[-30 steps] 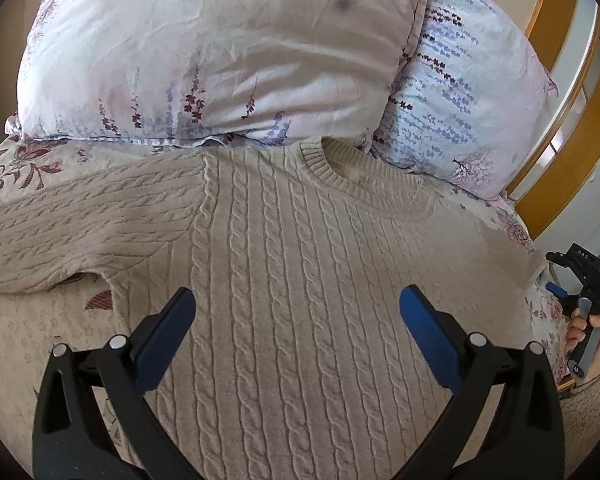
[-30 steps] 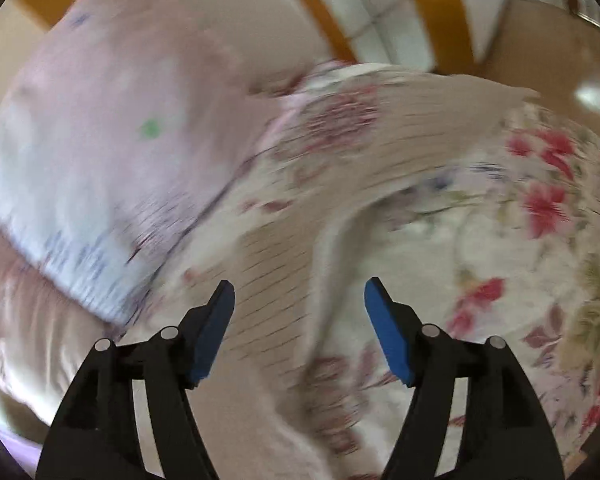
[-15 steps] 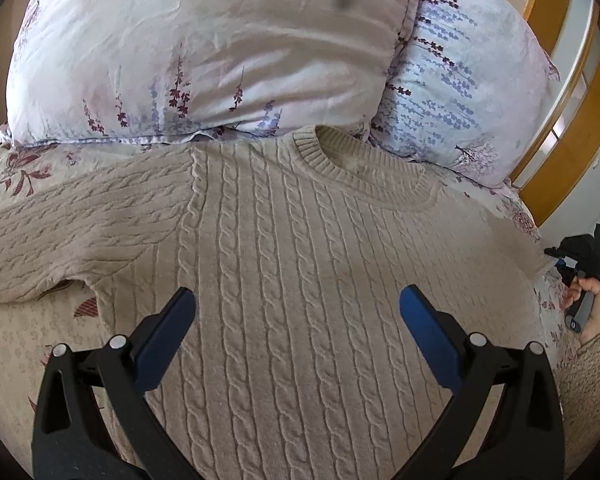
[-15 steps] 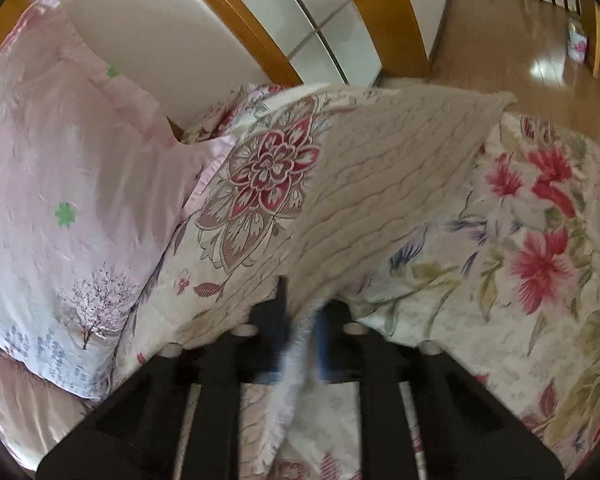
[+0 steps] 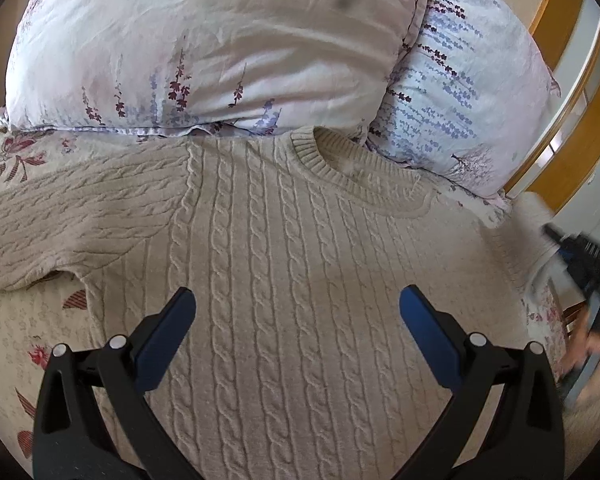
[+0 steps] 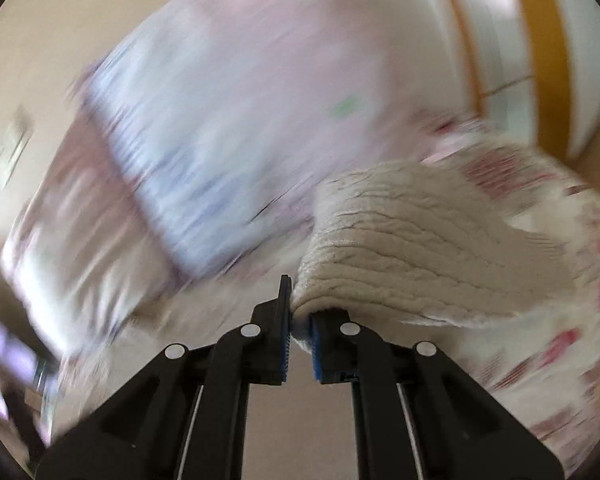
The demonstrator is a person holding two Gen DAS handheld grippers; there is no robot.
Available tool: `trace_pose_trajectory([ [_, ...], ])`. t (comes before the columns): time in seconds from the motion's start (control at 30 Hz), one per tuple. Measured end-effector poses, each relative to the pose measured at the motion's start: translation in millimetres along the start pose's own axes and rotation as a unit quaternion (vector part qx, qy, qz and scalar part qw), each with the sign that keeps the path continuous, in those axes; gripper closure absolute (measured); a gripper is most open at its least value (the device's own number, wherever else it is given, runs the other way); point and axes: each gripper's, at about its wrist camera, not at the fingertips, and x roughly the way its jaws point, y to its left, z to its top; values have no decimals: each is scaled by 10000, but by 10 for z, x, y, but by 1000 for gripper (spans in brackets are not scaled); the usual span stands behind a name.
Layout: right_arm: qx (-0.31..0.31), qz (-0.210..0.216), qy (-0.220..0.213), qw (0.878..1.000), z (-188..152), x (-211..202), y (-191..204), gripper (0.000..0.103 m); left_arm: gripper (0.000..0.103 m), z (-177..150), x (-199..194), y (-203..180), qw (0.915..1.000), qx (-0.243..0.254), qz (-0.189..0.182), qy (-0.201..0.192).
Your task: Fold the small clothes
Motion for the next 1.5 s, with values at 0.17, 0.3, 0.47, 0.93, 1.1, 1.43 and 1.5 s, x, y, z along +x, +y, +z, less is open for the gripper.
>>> trace_pose_trajectory([
  [0.17, -464, 28, 1138, 9924, -561, 578, 400, 90, 2, -18, 16, -54, 9999, -47, -69, 79],
  [0.3, 137, 421, 1251, 9911, -628, 532, 274, 58, 2, -50, -31, -50, 9999, 48, -105, 58],
  [0.47, 1342, 423, 869, 9862, -522, 339, -157, 48, 2, -34, -33, -8, 9999, -21, -116, 49],
  [0.93, 2381, -1131, -184, 9645, -230, 5, -922, 74, 2, -45, -69, 26, 9990, -56, -433, 46],
  [1.1, 1420, -1547, -507, 9764, -104, -92, -658, 92, 2, -30, -47, 70, 9975, -203, -666, 84],
  [1.43, -1865, 731, 694, 9773, -585, 367, 1240, 92, 2, -27, 67, 231, 9866, -971, -1278, 285],
  [1.5, -2277, 1013, 1419, 9580, -870, 599, 1461, 86, 2, -35, 84, 275, 9820, -1172, -1448, 316],
])
